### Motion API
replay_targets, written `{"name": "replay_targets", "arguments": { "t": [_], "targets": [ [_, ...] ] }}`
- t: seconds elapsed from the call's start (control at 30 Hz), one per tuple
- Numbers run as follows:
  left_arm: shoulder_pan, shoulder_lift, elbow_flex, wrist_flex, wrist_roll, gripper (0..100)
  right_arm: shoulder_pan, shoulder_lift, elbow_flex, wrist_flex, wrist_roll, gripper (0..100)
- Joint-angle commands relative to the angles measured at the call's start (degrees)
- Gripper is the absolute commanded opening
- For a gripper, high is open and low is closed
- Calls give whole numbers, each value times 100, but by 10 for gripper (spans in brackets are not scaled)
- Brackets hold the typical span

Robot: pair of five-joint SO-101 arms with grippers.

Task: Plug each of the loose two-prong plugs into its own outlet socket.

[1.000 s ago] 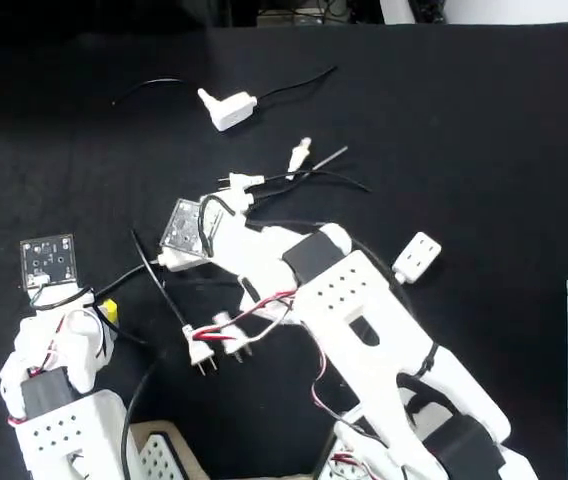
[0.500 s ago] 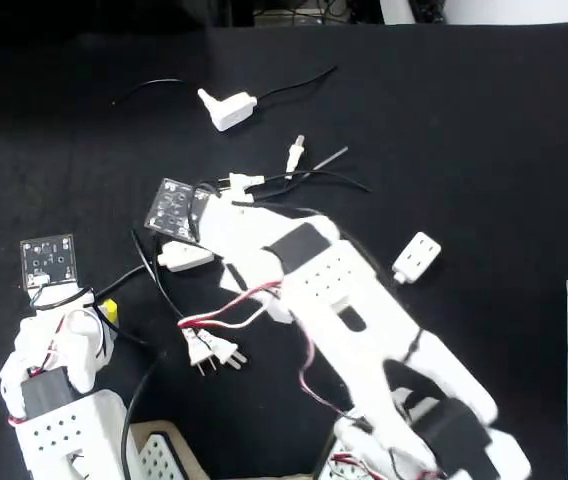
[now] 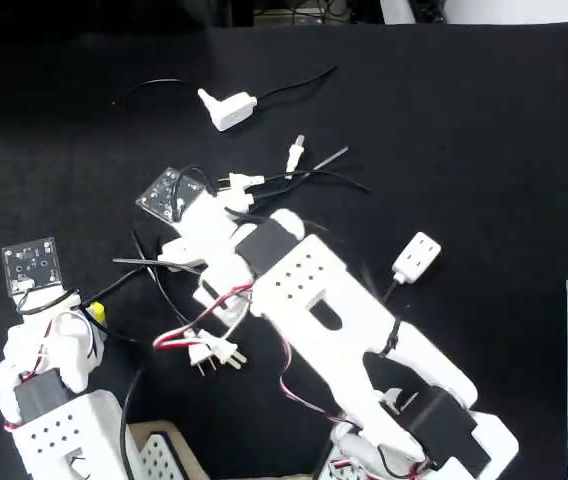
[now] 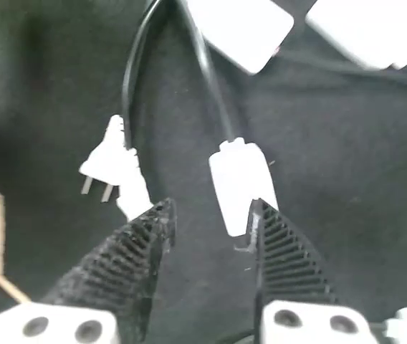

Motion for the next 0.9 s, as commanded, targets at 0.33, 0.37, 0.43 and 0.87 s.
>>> {"name": "replay_targets", "arguments": {
  "t": [0.33, 0.37, 0.43, 0.87],
  "targets": [
    [-40, -44, -163, -18, 53, 235, -651, 813, 1059, -1310, -765, 158],
    [-40, -44, -163, -18, 53, 235, -686, 936, 1059, -1363, -791, 158],
    [-40, -44, -154, -18, 53, 235, -695, 1200, 1042, -1495, -800, 158],
    [-31, -44, -136, -26, 53, 235, -703, 1631, 787, -1248, -862, 155]
  ]
}}
